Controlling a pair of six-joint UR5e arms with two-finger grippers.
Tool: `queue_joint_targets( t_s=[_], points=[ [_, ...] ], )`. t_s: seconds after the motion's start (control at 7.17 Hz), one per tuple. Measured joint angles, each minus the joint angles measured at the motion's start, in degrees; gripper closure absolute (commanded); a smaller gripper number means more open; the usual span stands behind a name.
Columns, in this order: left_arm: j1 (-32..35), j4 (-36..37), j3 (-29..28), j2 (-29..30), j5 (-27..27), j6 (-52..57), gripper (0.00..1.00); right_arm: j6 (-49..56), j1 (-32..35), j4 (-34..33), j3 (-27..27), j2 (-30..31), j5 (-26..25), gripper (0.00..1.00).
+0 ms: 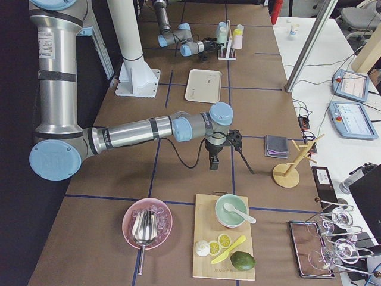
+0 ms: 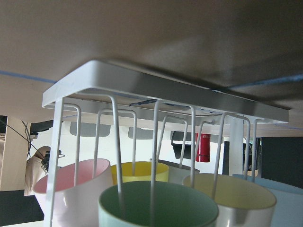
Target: Pick up and place green cup on tray
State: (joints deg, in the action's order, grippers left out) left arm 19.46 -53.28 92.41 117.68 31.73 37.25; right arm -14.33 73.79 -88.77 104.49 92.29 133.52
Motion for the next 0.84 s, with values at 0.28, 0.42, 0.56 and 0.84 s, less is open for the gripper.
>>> queue_joint_targets(
  t_s=[0.28, 0.42, 0.56, 0.84],
  points=[
    [0.48, -0.06, -0.07, 0.0, -0.52, 0.01, 0.02, 0.0, 0.03, 0.0, 0.01, 0.05, 0.2, 0.0],
    [0.61, -0.07, -0.12, 0.01, -0.84, 0.01, 0.04, 0.0, 0.04, 0.0, 0.05, 0.07, 0.25, 0.0],
    [0.72, -0.07, -0.17, 0.01, -1.0, 0.02, 0.12, 0.0, 0.07, 0.0, 0.08, 0.08, 0.41, 0.0],
    [0.85, -0.01, -0.12, -0.04, -1.13, 0.02, 0.46, 0.04, 0.26, 0.02, 0.1, 0.09, 0.8, 0.0]
  ],
)
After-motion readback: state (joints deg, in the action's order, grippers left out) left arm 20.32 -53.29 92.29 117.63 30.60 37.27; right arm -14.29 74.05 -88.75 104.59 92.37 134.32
